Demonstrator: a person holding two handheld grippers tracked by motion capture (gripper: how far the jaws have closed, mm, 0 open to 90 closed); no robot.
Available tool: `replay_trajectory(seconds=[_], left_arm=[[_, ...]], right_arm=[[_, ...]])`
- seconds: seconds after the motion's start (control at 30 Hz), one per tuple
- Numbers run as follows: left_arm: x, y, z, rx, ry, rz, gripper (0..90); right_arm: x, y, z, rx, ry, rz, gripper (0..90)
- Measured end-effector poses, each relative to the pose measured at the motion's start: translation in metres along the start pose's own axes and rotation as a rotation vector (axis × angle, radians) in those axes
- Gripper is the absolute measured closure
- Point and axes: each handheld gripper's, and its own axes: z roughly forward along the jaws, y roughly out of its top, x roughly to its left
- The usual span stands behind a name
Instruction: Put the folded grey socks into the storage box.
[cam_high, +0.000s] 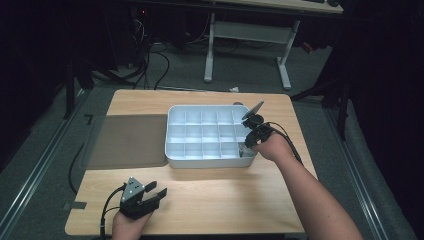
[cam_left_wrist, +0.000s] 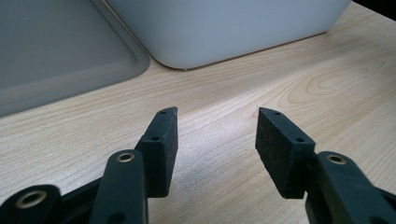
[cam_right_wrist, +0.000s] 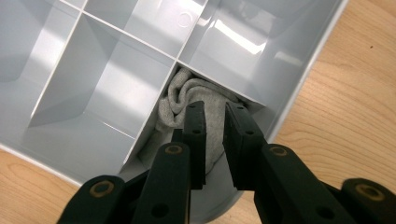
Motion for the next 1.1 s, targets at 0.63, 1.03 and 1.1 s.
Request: replay_trajectory(seconds=[0.63, 1.03, 1.1], left_arm=[[-0.001, 0.000, -0.002, -0.001, 0.012, 0.012, 49.3], [-0.005, 0.004, -0.006, -0.014, 0.045, 0.048, 42.9], [-0.005, 0.004, -0.005, -0.010, 0.053, 0.050, 41.4]], right_arm=[[0.005, -0.017, -0.010, -0.104, 0.037, -0.027, 74.7], [0.018, -0.050, -0.027, -0.279, 0.033, -0.029, 65.3], [0.018, -0.053, -0.028, -0.294, 0.051, -0.017, 65.2]])
